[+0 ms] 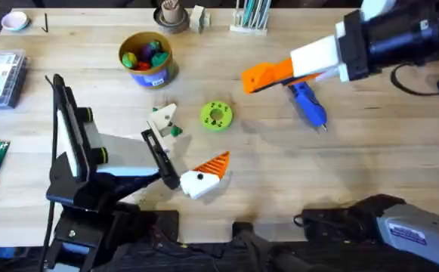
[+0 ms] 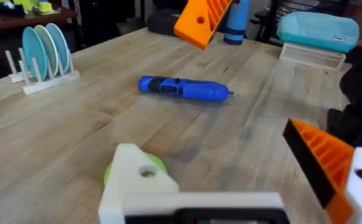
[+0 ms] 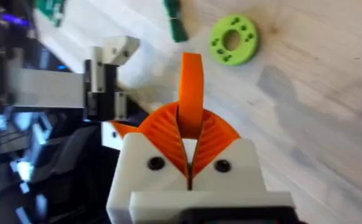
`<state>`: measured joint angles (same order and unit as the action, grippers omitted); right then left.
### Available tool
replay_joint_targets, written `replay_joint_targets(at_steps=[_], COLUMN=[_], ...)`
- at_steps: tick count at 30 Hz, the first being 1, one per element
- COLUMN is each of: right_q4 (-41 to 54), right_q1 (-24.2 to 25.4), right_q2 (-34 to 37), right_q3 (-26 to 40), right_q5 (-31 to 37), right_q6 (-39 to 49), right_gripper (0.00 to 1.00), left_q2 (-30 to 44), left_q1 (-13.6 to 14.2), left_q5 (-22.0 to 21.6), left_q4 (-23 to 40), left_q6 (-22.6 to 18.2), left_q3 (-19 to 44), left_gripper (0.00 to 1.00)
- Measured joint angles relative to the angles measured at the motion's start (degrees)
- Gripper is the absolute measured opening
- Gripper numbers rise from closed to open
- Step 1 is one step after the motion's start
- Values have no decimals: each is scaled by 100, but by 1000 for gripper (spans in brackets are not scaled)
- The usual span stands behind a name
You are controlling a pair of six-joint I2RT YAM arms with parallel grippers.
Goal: Pick up the gripper from the table and insert it into the empty holder that is missing its gripper. Then pick up a screw, insert it into the mounting hole, and use the screwdriver to tighten it. Finally, clean up the table by picking up the vegetable and placing it into the bucket.
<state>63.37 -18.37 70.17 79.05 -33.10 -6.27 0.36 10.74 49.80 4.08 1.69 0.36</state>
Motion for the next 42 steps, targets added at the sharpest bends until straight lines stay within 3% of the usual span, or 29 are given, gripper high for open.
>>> replay_joint_targets(at_steps=[5,18,42], right_q4=[-7,-22,-28], right_q1=[344,367,367], right_q2=[411,1222,1509], right_q3=[0,0,0], right_q5=[-969,-2561,-2829], right_q6=[127,617,641], right_gripper=[9,9,9], left_q2=[0,0,0], left_q1=[0,0,0], left_q5=[0,0,0], left_q4=[0,0,0], left_q6=[0,-2,-2], left_q3=[0,0,0], left_gripper=[993,993,993])
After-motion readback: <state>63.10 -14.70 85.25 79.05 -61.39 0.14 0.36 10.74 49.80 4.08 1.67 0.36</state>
